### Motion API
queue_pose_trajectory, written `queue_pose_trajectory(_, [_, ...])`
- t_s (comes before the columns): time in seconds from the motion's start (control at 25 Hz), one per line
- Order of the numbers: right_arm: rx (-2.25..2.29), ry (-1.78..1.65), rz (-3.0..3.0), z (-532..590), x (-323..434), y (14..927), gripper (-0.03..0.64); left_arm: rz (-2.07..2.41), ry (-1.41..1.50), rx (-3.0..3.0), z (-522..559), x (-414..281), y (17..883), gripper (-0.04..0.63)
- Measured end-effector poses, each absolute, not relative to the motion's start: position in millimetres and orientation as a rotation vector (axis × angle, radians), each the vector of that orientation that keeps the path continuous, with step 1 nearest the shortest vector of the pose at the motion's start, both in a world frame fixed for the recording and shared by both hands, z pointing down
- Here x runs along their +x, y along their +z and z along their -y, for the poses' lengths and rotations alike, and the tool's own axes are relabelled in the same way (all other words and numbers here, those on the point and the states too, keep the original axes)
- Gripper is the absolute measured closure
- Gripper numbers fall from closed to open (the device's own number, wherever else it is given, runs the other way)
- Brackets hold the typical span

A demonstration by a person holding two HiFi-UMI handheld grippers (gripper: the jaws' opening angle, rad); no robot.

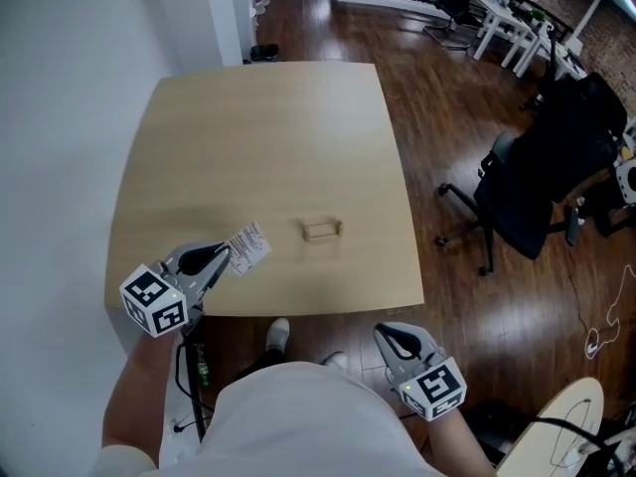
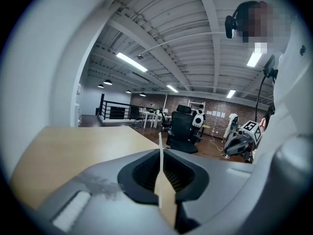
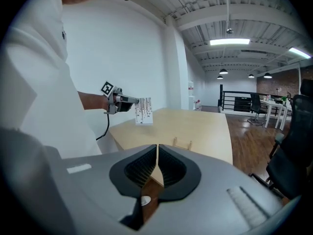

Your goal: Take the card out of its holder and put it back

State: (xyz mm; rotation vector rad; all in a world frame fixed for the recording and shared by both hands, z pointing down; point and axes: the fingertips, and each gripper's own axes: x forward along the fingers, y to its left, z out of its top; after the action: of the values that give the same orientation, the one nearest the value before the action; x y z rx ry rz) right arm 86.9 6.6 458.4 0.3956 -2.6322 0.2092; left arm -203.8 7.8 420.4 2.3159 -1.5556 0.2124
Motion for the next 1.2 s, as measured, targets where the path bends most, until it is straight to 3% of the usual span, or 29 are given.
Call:
queue_pose_trajectory(0.64, [0.899, 0.351, 2.495, -28.5, 131.5, 451.3, 0.602, 1.048, 0.321, 2.617, 131.5, -151.0, 441.2, 0.580])
queue_pose_trajectory(1.2, [1.157, 0.442, 2.339, -45.0, 148.3, 449.0, 0.602, 0.827, 0.336, 2.662, 184.5, -128.1, 484.6, 0.580])
